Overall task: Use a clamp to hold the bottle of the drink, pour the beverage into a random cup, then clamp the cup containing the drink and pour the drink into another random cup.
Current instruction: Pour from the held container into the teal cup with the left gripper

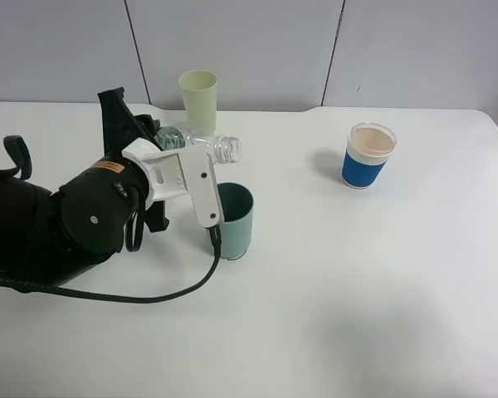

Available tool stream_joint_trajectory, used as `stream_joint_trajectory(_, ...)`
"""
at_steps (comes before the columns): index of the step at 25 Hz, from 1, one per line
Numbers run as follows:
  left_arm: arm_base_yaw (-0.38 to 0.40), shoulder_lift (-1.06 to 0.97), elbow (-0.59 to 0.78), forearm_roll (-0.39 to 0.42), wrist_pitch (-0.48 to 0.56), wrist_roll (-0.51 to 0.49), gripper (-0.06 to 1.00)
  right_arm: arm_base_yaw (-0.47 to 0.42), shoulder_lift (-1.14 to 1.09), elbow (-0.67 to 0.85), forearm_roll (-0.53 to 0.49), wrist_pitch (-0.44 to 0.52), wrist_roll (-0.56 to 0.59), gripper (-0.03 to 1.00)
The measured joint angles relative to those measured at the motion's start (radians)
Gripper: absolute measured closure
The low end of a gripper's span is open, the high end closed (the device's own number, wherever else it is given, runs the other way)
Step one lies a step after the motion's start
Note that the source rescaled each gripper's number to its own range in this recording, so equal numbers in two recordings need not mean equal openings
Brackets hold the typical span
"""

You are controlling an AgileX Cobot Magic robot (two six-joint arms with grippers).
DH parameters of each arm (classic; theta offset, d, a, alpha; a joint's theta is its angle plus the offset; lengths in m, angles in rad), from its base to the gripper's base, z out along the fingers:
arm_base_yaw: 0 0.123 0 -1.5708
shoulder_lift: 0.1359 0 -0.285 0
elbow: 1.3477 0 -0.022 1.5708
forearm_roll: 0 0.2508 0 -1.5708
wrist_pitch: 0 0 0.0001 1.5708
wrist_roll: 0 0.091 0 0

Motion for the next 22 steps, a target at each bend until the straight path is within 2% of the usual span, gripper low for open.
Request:
stream_joint_trajectory(10, 0.036, 0.031, 0.005, 0.022, -0.037, 0.02, 0.85, 0.0, 0.0, 0.0, 0.0, 0.0, 0.0, -0.03)
stream_joint_trajectory(22, 0.039, 0.031, 0.05, 0.083, -0.058, 0.056, 0.85, 0.0, 0.0, 0.0, 0.0, 0.0, 0.0, -0.03)
